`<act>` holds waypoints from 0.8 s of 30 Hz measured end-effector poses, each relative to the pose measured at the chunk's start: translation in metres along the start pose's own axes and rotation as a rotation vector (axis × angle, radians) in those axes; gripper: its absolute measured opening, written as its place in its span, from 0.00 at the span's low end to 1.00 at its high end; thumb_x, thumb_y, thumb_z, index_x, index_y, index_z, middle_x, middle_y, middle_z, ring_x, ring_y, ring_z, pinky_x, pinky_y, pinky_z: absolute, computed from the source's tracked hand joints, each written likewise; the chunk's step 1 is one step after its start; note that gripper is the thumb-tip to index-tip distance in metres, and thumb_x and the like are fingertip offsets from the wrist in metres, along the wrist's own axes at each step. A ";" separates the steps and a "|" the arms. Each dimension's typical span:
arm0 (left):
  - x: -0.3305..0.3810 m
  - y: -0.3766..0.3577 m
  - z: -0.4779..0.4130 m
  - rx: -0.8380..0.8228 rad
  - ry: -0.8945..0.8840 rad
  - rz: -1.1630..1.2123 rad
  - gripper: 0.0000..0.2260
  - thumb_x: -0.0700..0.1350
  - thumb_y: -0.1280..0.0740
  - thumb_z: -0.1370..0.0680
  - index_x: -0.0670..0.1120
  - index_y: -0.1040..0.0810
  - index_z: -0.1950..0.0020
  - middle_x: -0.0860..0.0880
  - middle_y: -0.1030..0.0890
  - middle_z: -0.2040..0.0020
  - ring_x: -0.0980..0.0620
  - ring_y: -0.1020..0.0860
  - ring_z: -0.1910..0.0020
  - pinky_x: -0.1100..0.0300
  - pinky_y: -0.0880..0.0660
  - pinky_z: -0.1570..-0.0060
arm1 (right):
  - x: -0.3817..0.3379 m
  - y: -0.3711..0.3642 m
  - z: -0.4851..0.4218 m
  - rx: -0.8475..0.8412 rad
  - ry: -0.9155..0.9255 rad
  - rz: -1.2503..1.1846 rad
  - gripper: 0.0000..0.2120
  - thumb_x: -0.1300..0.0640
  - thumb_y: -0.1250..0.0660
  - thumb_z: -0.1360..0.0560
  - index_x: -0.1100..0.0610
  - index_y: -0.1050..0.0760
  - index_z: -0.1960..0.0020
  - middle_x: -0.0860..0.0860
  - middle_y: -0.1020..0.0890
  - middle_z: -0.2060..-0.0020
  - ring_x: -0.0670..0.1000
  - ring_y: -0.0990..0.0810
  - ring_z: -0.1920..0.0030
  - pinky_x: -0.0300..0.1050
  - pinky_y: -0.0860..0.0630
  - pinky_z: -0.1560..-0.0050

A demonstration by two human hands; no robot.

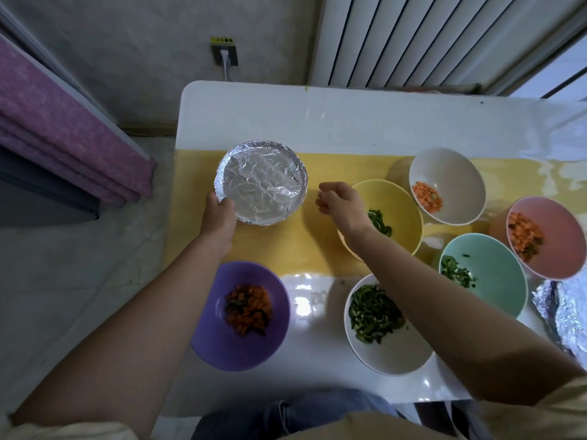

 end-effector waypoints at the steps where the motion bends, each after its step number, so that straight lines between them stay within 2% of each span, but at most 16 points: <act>1: -0.001 0.003 0.001 0.017 0.001 -0.097 0.16 0.43 0.41 0.23 0.43 0.28 0.35 0.46 0.22 0.47 0.49 0.25 0.59 0.57 0.28 0.62 | 0.003 0.001 0.003 -0.013 -0.008 -0.021 0.13 0.65 0.44 0.21 0.63 0.26 0.39 0.57 0.21 0.51 0.53 0.21 0.54 0.48 0.21 0.49; 3: -0.004 0.010 0.004 0.043 0.020 -0.247 0.21 0.50 0.41 0.22 0.37 0.28 0.34 0.45 0.27 0.53 0.50 0.31 0.65 0.58 0.35 0.68 | 0.005 -0.002 0.012 -0.062 -0.004 -0.008 0.12 0.67 0.44 0.21 0.65 0.25 0.42 0.59 0.21 0.55 0.54 0.22 0.58 0.46 0.22 0.55; 5: -0.003 0.020 0.015 0.033 0.005 -0.355 0.26 0.56 0.40 0.22 0.34 0.26 0.38 0.40 0.26 0.57 0.44 0.28 0.63 0.53 0.32 0.63 | 0.004 -0.010 0.024 -0.133 0.007 0.020 0.10 0.67 0.44 0.20 0.64 0.25 0.44 0.58 0.21 0.56 0.53 0.22 0.61 0.44 0.22 0.58; 7: -0.003 0.033 0.030 -0.032 -0.063 -0.457 0.28 0.64 0.41 0.26 0.39 0.23 0.50 0.38 0.22 0.54 0.39 0.23 0.54 0.49 0.27 0.51 | 0.010 -0.025 0.038 -0.262 -0.028 0.084 0.09 0.65 0.42 0.20 0.64 0.25 0.43 0.57 0.21 0.57 0.52 0.22 0.63 0.41 0.23 0.62; 9: -0.014 0.050 0.045 -0.099 -0.073 -0.516 0.26 0.69 0.41 0.32 0.47 0.22 0.56 0.42 0.18 0.52 0.42 0.21 0.54 0.49 0.26 0.46 | 0.024 -0.043 0.056 -0.422 -0.115 0.231 0.10 0.61 0.37 0.20 0.63 0.27 0.40 0.58 0.22 0.56 0.53 0.23 0.60 0.43 0.23 0.63; 12: -0.042 0.074 0.070 -0.243 0.004 -0.558 0.14 0.58 0.36 0.22 0.48 0.20 0.55 0.47 0.19 0.58 0.49 0.24 0.61 0.56 0.28 0.58 | 0.053 -0.068 0.087 -0.640 -0.265 0.438 0.21 0.57 0.34 0.22 0.55 0.35 0.31 0.61 0.21 0.47 0.56 0.22 0.55 0.46 0.21 0.63; 14: -0.063 0.083 0.086 -0.320 0.060 -0.557 0.08 0.48 0.35 0.20 0.46 0.19 0.52 0.46 0.21 0.61 0.52 0.24 0.66 0.61 0.29 0.66 | 0.066 -0.079 0.102 -0.703 -0.266 0.519 0.19 0.61 0.37 0.21 0.55 0.34 0.32 0.62 0.19 0.48 0.59 0.19 0.54 0.49 0.18 0.59; 16: -0.077 0.090 0.096 -0.335 0.048 -0.567 0.04 0.40 0.36 0.21 0.43 0.21 0.50 0.43 0.22 0.60 0.51 0.25 0.68 0.60 0.29 0.67 | 0.068 -0.083 0.108 -0.633 -0.178 0.603 0.15 0.63 0.41 0.23 0.59 0.29 0.36 0.62 0.17 0.54 0.61 0.16 0.55 0.54 0.18 0.53; 18: -0.086 0.095 0.099 -0.309 0.004 -0.569 0.07 0.38 0.37 0.23 0.40 0.23 0.48 0.41 0.23 0.58 0.49 0.25 0.62 0.57 0.28 0.62 | 0.065 -0.080 0.113 -0.539 -0.099 0.644 0.13 0.63 0.42 0.23 0.59 0.25 0.41 0.61 0.16 0.57 0.63 0.16 0.54 0.55 0.19 0.51; 19: -0.090 0.095 0.102 -0.307 0.000 -0.552 0.09 0.38 0.38 0.24 0.40 0.23 0.46 0.41 0.22 0.57 0.48 0.24 0.60 0.56 0.26 0.63 | 0.064 -0.078 0.116 -0.506 -0.050 0.683 0.13 0.63 0.41 0.23 0.59 0.25 0.41 0.61 0.17 0.55 0.64 0.17 0.52 0.55 0.20 0.50; 22: -0.099 0.080 0.119 -0.361 0.017 -0.469 0.12 0.34 0.44 0.21 0.43 0.24 0.42 0.43 0.22 0.54 0.47 0.23 0.62 0.62 0.23 0.74 | 0.064 -0.065 0.123 -0.395 0.045 0.841 0.14 0.59 0.38 0.22 0.61 0.25 0.38 0.61 0.20 0.45 0.62 0.21 0.44 0.53 0.25 0.46; 24: -0.103 0.073 0.128 -0.371 -0.002 -0.433 0.13 0.33 0.45 0.20 0.44 0.25 0.43 0.42 0.21 0.53 0.48 0.23 0.63 0.62 0.23 0.74 | 0.067 -0.054 0.129 -0.320 0.043 0.835 0.15 0.58 0.39 0.21 0.61 0.25 0.37 0.61 0.20 0.43 0.62 0.21 0.44 0.52 0.25 0.46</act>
Point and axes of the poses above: each hand's wrist, its own z-axis away from the middle knuckle, its own y-axis out of the back of the hand, x = y × z, the point moved 7 cm from there along -z, towards the middle knuckle
